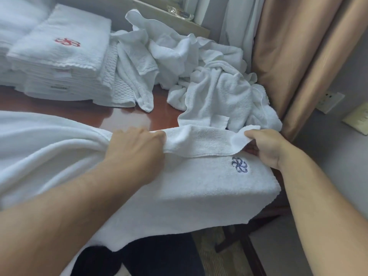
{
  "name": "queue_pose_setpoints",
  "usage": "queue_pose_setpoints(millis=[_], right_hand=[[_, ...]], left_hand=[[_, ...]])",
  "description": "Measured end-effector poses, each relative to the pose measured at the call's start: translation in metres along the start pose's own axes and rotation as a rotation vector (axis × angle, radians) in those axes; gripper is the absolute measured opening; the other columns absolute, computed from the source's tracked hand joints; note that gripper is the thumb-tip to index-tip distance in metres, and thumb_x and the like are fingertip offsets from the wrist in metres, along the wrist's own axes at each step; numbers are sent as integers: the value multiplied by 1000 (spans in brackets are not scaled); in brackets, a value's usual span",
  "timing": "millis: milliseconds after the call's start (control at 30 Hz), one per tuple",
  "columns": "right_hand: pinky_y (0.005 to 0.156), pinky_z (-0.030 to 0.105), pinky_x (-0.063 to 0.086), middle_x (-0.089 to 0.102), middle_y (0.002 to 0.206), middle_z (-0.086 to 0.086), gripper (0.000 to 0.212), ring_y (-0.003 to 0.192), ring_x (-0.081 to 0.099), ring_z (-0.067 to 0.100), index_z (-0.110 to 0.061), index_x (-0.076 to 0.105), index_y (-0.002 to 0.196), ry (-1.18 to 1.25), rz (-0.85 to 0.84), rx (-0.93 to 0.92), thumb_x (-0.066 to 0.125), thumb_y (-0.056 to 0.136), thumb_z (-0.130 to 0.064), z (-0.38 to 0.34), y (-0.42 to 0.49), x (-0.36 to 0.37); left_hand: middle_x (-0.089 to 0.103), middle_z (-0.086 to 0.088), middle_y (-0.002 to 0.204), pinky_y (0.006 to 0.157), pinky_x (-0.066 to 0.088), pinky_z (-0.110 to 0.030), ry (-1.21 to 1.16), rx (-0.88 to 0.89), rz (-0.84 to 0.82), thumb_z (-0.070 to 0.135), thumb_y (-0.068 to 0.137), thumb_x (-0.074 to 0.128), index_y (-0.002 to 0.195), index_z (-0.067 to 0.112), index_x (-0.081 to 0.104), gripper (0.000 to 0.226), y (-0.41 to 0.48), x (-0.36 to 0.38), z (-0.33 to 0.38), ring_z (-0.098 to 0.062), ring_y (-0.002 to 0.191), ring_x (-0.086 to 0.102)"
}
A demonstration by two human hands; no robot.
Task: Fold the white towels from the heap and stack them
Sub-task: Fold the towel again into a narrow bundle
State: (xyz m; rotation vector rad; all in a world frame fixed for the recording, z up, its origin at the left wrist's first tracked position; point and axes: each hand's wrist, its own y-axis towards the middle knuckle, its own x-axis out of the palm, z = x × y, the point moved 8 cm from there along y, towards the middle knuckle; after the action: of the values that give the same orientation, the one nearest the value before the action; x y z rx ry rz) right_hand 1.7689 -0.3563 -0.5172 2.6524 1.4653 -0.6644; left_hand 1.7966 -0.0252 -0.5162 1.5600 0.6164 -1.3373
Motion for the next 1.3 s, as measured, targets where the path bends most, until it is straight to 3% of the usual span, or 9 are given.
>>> queue_pose_setpoints(millis=[100,200,300,467,567,700,833,1133,1300], right_hand=[[60,28,59,78,82,8,15,76,76,17,-1,68,98,158,-27,-34,55,100,-8,6,-9,9],[74,35,52,76,89,9,30,89,71,26,-2,69,91,-138,85,-191,53,98,-26,3,-10,18],[65,29,30,64,75,4,40,83,58,29,-9,61,76,-366,245,-320,45,90,-43,-10,-10,21],[76,39,42,68,90,22,38,96,61,39,6,67,87,-377,624,-390,50,97,-26,-29,-20,5],[65,34,38,61,73,2,34,85,59,34,-9,61,73,-200,790,-305,46,92,-33,-22,-33,-28],[57,33,33,53,60,-4,31,65,52,25,-13,50,59,-174,684,-201,54,83,-32,11,-35,-49],[55,35,22,31,67,-2,26,57,26,16,-19,23,60,-205,691,-394,48,68,-21,7,-50,-41],[92,33,37,58,108,-3,27,110,50,23,-15,68,95,-451,735,-619,53,79,-30,-22,-74,-35],[76,29,42,69,93,-10,32,97,62,19,-23,71,90,-739,16,-385,45,101,-39,-30,-37,21]], left_hand=[[49,2,85,73,27,-37,-12,-55,97,35,90,54,105,29,57,17,-2,0,6,-28,83,50],[56,1,83,68,32,-35,-133,55,189,29,82,62,94,23,67,15,2,-2,7,-31,82,59],[56,0,79,65,30,-33,-195,133,226,24,78,68,90,20,71,13,10,-6,3,-33,75,59],[65,-2,84,71,45,-40,-264,291,301,24,80,66,100,20,75,22,13,-19,10,-34,78,64],[54,1,65,63,37,-34,-289,367,393,39,85,51,74,17,71,31,4,-28,11,-31,63,57],[37,4,55,61,25,-31,-295,427,420,46,91,49,49,18,42,51,0,-33,5,-27,56,43],[40,4,54,62,23,-31,-284,449,401,48,90,50,46,17,41,55,1,-34,6,-26,57,43],[48,4,61,65,29,-33,-282,496,370,56,85,49,48,24,42,50,1,-31,11,-25,63,45],[55,7,75,68,27,-32,-261,501,372,67,76,55,54,21,52,50,0,-28,12,-24,69,53]])
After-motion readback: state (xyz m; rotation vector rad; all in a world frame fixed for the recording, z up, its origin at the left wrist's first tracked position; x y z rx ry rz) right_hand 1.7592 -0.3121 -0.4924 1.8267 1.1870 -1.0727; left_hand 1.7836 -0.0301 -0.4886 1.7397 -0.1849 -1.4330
